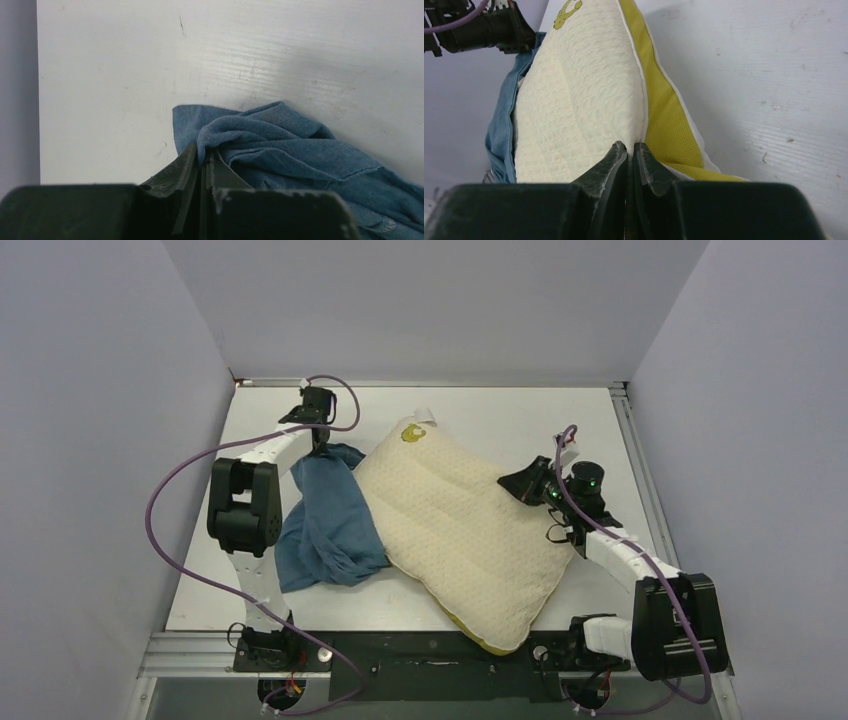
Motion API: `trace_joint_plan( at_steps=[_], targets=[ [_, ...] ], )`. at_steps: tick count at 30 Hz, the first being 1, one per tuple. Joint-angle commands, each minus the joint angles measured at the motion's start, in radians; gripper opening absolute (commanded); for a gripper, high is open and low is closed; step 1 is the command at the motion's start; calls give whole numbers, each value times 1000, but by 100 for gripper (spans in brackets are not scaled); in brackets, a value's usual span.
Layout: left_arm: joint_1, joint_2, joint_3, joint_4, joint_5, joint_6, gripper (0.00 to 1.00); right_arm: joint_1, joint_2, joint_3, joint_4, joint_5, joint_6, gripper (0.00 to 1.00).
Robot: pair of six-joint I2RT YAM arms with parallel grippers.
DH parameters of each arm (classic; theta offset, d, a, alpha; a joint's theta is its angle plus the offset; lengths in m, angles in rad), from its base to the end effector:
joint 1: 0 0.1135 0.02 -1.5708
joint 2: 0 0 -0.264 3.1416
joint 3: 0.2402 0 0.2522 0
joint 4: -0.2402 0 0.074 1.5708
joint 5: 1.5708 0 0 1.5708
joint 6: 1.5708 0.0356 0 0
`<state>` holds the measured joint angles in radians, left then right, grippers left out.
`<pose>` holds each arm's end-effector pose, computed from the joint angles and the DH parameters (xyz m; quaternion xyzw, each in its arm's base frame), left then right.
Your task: Remove the pillowcase from the pillow
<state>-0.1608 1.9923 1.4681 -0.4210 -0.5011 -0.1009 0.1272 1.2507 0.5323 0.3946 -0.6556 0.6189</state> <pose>0.4289 -0.0522 0.1984 -0.0487 0.9236 0.1950 0.3263 0.2529 0.0542 0.2155 0.0047 0.7913 0.4449 0.4195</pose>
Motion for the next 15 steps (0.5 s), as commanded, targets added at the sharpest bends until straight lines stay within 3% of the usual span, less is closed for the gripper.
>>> trace_joint_plan(
  at_steps=[1, 9, 15],
  targets=[
    [7, -17, 14, 41, -58, 0, 0, -47, -100, -24, 187, 49, 70, 5],
    [55, -59, -5, 59, -123, 12, 0, -86, -128, -61, 207, 99, 131, 5],
    [145, -61, -57, 114, -191, 16, 0, -107, -133, -52, 126, 177, 130, 5]
  ],
)
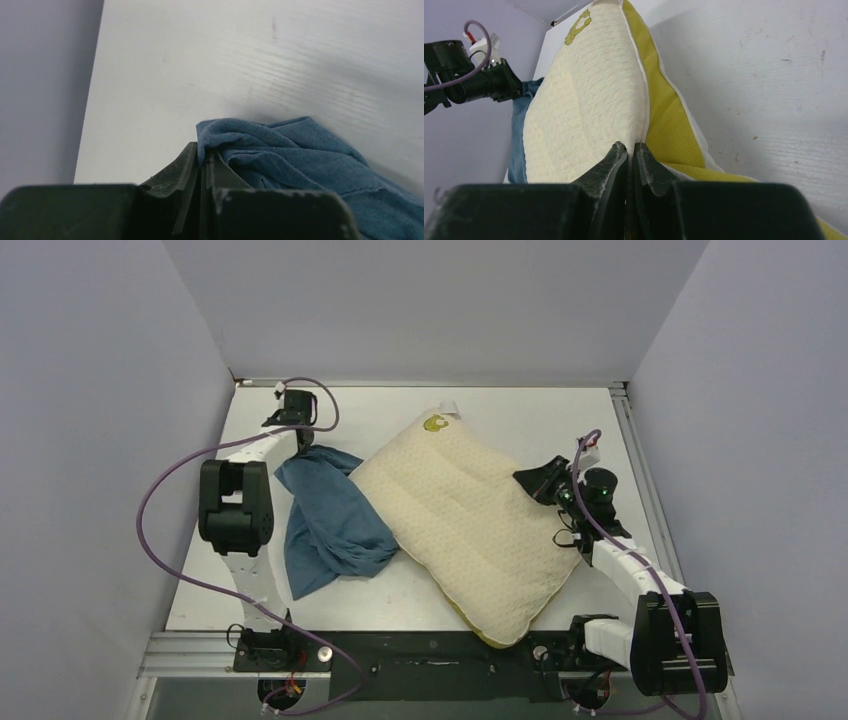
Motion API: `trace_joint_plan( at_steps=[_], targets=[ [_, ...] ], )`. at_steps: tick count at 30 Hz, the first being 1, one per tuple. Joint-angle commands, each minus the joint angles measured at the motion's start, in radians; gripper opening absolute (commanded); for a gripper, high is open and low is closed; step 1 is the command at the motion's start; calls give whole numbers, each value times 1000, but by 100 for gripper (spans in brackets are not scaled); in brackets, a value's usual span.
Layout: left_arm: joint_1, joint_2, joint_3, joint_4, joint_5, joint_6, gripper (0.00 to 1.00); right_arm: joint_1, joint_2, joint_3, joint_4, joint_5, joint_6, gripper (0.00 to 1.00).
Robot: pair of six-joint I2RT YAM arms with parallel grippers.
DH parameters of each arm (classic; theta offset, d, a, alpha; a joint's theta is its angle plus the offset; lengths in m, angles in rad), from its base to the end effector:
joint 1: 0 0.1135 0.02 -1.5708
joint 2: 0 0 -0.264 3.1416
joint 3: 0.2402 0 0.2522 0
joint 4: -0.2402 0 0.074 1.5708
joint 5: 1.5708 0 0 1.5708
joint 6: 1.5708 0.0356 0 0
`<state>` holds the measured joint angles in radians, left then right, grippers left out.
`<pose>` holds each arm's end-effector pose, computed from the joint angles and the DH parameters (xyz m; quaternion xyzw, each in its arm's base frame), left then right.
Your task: Remove the pillowcase from the pillow
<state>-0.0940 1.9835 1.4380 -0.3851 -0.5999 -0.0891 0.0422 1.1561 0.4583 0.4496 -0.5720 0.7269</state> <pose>0.4282 -0.0202 0.1966 -0.0907 0.9071 0.2518 0.3250 0.2396 0.0294 0.2182 0.0910 0.7714 0.4274 0.4626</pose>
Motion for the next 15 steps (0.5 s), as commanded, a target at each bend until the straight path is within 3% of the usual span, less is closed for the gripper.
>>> trace_joint_plan(
  at_steps=[1, 15],
  targets=[
    [88, -51, -30, 80, -85, -7, 0, -25, -40, 27, 33, 131, 20, 5],
    [142, -41, -57, 123, -113, -29, 0, -39, -36, 125, -426, 668, 53, 5]
  ],
)
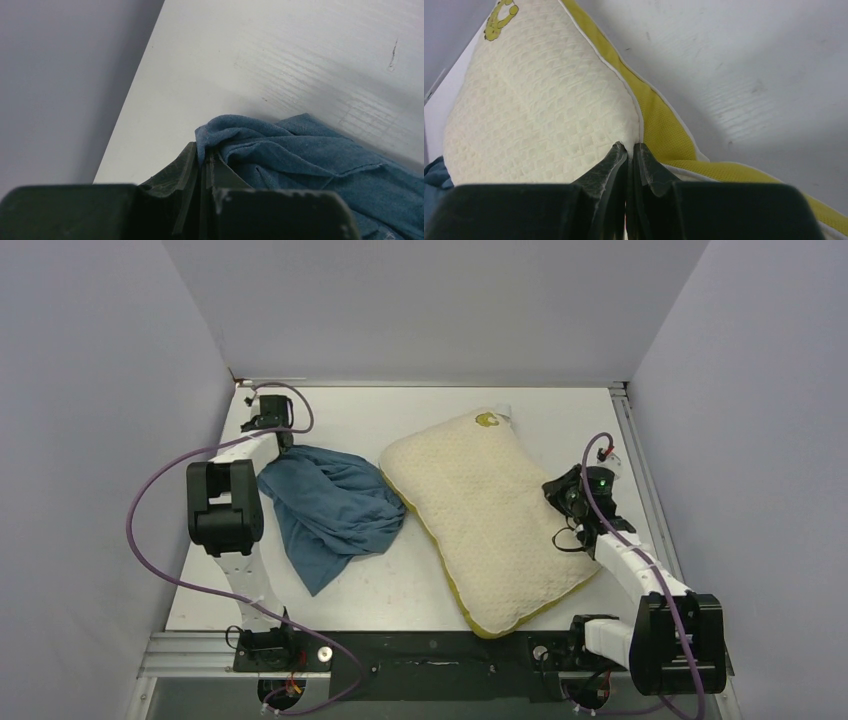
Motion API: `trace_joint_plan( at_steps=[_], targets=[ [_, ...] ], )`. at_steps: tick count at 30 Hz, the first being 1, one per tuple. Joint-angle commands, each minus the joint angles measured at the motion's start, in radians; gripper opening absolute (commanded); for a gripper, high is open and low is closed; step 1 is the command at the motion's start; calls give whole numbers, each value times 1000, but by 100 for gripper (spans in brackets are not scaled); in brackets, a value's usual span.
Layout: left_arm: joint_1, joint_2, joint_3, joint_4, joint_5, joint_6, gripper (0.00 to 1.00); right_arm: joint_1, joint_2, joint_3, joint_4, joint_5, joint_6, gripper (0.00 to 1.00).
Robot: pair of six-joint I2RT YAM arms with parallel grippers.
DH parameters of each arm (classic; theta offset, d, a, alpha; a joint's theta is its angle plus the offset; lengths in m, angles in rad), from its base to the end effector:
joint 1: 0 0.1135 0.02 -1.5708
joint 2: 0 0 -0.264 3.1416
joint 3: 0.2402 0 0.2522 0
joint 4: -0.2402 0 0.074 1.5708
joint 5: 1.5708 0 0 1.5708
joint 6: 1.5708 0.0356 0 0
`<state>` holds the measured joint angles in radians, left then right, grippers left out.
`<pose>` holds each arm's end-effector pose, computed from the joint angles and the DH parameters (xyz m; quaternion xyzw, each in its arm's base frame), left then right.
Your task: Remove the pillowcase from the pillow
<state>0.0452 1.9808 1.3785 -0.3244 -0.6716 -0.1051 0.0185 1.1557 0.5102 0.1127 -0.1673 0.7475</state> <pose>0.4208 0.0412 0.1848 -0.1712 0.8853 0.3035 0.3081 0.2391 0.0104 0.2002 0.2697 0.8232 0.2520 0.4314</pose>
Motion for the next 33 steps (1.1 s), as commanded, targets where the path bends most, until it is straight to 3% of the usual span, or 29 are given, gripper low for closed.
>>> trace_joint_plan(
  at_steps=[1, 7, 16, 25, 27, 29, 30, 33],
  targets=[
    [0, -41, 2, 62, -40, -13, 0, -15, -35, 79, -108, 289, 35, 5],
    [-35, -64, -14, 96, -61, 16, 0, -11, -38, 95, -175, 335, 54, 5],
    [-391, -69, -146, 403, -178, 380, 0, 45, -89, 88, -122, 244, 32, 5],
    [-514, -155, -162, 337, -106, 312, 0, 208, -225, 69, -230, 473, 110, 5],
    [-525, -204, -158, 295, -94, 275, 10, 227, -242, 63, -244, 497, 119, 5],
    [-536, -259, -147, 251, -91, 237, 33, 231, -247, 63, -265, 497, 120, 8],
    [-541, -289, -143, 234, -91, 220, 47, 231, -250, 61, -277, 500, 120, 11],
    [-558, -392, -137, 187, -63, 167, 64, 233, -271, 61, -316, 504, 111, 27]
  ],
)
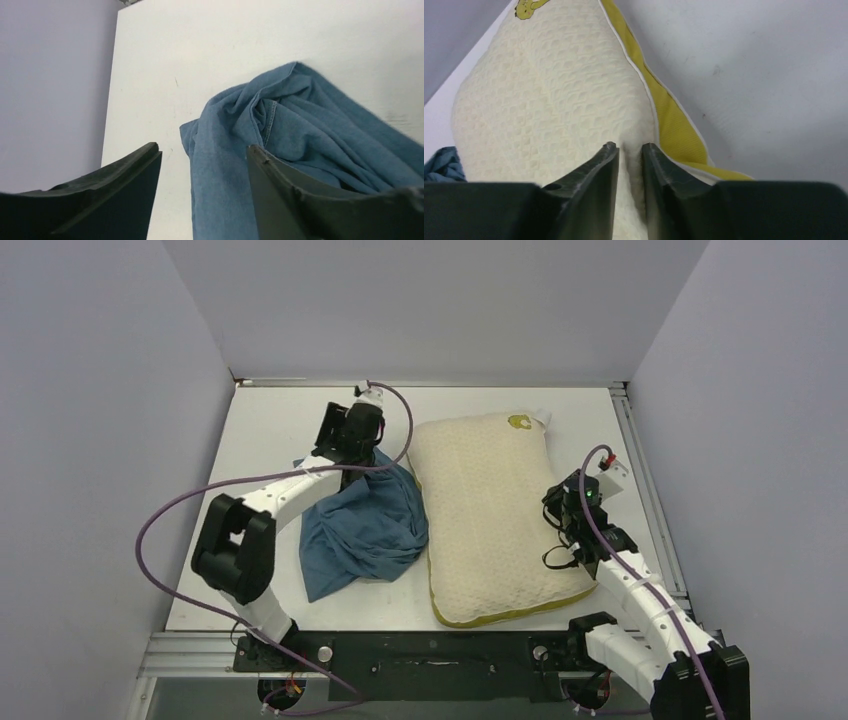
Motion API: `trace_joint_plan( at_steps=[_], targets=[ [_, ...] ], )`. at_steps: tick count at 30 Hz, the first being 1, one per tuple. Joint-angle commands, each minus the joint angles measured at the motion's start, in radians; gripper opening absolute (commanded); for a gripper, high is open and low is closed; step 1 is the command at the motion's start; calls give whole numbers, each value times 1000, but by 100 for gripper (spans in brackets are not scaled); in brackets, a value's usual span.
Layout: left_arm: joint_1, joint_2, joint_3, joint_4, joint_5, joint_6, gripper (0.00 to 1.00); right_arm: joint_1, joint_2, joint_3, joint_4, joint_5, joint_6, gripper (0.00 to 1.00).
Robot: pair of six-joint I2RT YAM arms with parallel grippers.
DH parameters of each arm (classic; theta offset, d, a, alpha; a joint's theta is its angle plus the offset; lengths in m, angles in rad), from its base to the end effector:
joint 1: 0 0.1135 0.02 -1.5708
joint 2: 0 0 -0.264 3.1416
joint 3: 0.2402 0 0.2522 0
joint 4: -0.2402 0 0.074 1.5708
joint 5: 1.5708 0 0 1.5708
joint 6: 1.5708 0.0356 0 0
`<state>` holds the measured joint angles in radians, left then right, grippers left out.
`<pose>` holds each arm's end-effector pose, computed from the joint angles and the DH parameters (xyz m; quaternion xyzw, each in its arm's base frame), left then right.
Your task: Remove the pillowcase from the pillow
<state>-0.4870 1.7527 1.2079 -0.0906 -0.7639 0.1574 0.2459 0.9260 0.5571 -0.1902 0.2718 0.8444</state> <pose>0.3549 -0.1601 0.2383 0.1029 0.8389 0.2596 0.4673 0.1995 0.0402 0.2347 0.3182 0.8088 0.1476 0.4720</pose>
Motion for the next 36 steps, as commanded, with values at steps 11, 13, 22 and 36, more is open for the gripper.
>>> trace_joint_plan(
  at_steps=[11, 13, 22, 36],
  targets=[
    [-31, -732, -110, -143, 213, -338, 92, 6, -255, 187, -267, 183, -119, 96],
    [-31, -839, -147, -139, 233, -343, 93, 4, -290, 231, -308, 206, -147, 90],
    [-30, -1256, -312, -136, 176, -280, 96, 4, -417, 392, -407, 302, -296, 90],
    [-26, -1552, -558, -144, 104, -269, 96, 6, -673, 287, -261, 426, -512, 90]
  ],
)
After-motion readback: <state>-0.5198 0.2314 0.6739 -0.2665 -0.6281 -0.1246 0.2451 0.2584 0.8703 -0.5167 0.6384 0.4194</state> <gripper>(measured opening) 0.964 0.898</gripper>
